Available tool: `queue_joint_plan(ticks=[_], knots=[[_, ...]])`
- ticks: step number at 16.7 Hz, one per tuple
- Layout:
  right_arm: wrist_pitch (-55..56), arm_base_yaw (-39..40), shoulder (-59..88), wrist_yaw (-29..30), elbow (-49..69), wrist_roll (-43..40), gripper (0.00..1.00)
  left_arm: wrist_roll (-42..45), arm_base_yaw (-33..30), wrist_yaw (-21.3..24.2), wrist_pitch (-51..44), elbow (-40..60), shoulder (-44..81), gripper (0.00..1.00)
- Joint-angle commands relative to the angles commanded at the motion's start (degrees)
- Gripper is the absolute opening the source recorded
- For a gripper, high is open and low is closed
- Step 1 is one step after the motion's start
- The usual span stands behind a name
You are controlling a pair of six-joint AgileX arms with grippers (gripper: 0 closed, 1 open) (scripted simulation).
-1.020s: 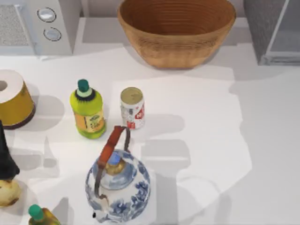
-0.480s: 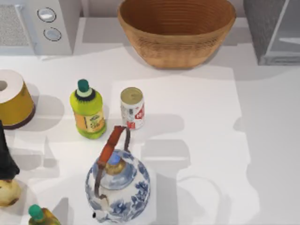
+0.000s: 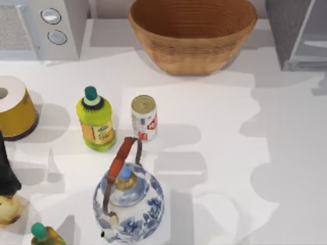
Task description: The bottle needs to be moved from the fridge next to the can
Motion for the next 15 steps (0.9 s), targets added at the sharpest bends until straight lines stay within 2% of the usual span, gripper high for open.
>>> queue_joint_plan(ticks=[3,10,13,15], knots=[[3.8,10.8,4.0,10.7,-0.1,-0.1,0.00,0.0,0.0,0.0,0.0,0.0,0.0,1.00],[12.7,44.3,11.3,43.6,-1.5,0.0,0.00,0.0,0.0,0.0,0.0,0.0,0.0,1.00],[15.0,53.0,12.4,52.3,-2.3,0.1,0.00,0.0,0.0,0.0,0.0,0.0,0.0,1.00],[15.6,55.8,12.6,55.0,-2.7,0.1,0.00,0.0,0.0,0.0,0.0,0.0,0.0,1.00]])
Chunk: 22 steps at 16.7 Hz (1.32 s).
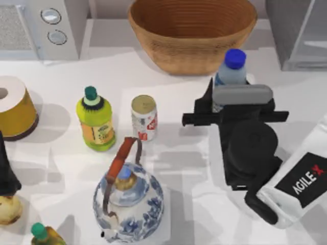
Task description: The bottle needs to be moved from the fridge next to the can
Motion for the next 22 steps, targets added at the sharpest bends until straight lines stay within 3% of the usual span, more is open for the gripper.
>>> queue_joint_plan(ticks=[10,22], knots=[[0.1,0.5,0.0,0.5,-0.1,0.0,0.00,0.0,0.0,0.0,0.0,0.0,0.0,1.00],[0.1,0.5,0.0,0.5,-0.1,0.0,0.90,0.0,0.0,0.0,0.0,0.0,0.0,1.00]])
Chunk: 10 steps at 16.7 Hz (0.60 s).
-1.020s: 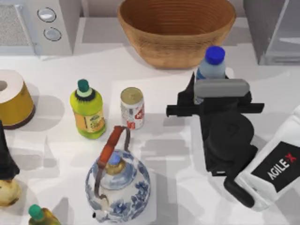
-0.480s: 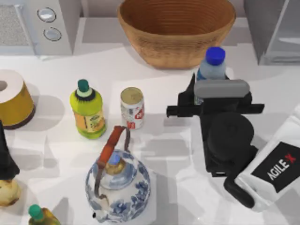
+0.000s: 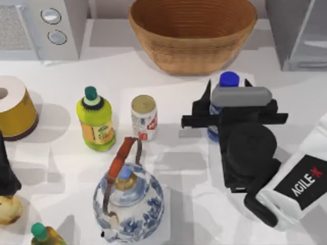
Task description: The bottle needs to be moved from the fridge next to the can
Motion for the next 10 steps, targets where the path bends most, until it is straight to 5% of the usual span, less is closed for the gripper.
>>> queue_joint_plan(ticks=[2,10], knots=[[0.0,0.0,0.0,0.0,0.0,0.0,1.00,0.0,0.0,0.0,0.0,0.0,0.0,1.00],[0.0,-0.1,0.0,0.0,0.0,0.0,1.00,0.0,0.0,0.0,0.0,0.0,0.0,1.00]])
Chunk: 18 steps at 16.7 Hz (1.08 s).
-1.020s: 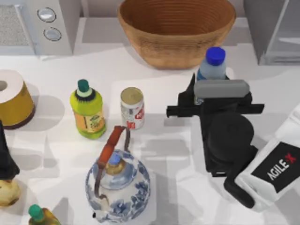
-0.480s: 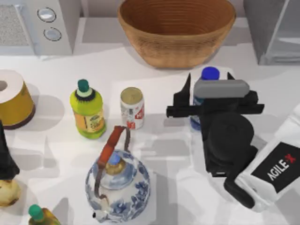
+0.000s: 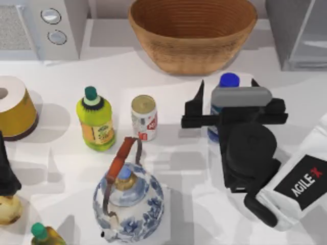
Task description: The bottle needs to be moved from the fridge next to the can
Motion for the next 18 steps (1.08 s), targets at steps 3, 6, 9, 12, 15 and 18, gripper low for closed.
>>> queue_joint_plan(ticks=[3,6,9,12,15,18], knots=[[1.2,1.4,-0.8,1.5,-1.9,0.0,1.00,0.0,0.0,0.0,0.0,0.0,0.0,1.00],[2.9,3.7,-1.9,3.7,-4.9,0.0,1.00,0.0,0.0,0.0,0.0,0.0,0.0,1.00],[3.1,3.9,-2.0,3.9,-5.2,0.0,1.00,0.0,0.0,0.0,0.0,0.0,0.0,1.00],[2.8,3.6,-2.3,3.5,-5.0,0.0,1.00,0.0,0.0,0.0,0.0,0.0,0.0,1.00],[1.1,2.4,-7.6,1.1,-5.1,-0.3,1.00,0.0,0.0,0.0,0.0,0.0,0.0,1.00],[-3.4,-0.6,-17.5,-3.6,-5.5,-0.6,1.00,0.0,0.0,0.0,0.0,0.0,0.0,1.00]])
